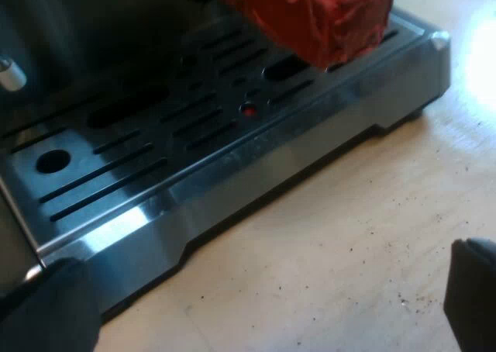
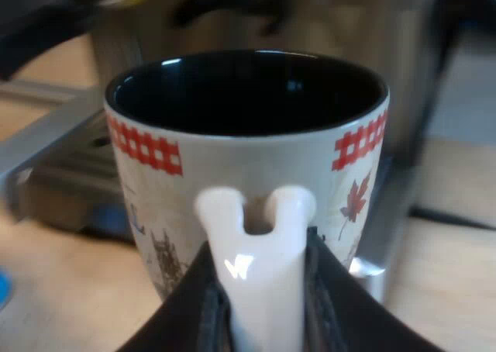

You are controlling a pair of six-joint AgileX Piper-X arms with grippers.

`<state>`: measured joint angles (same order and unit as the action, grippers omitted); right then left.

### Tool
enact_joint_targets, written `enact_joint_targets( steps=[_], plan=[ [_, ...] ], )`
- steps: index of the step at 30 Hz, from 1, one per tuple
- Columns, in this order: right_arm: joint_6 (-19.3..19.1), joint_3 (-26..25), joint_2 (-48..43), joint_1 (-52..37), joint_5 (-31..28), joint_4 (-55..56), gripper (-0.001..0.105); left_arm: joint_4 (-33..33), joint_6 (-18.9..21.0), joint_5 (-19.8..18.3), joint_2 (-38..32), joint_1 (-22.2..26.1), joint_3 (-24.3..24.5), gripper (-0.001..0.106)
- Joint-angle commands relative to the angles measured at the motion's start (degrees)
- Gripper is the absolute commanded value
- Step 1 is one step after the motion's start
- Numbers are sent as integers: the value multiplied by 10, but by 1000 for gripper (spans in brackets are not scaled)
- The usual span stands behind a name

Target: Place mug into machine

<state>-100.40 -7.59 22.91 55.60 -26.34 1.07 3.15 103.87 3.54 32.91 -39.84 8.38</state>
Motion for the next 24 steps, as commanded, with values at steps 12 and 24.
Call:
enact_joint_targets(
  steps=[12, 24],
  plan=[
    [29, -10, 211, 19, -4, -232, 0, -138, 13, -8, 0, 18, -49, 92],
    [-6, -15, 405, 19, -4, -482, 0, -138, 13, -8, 0, 18, -49, 92]
  ],
)
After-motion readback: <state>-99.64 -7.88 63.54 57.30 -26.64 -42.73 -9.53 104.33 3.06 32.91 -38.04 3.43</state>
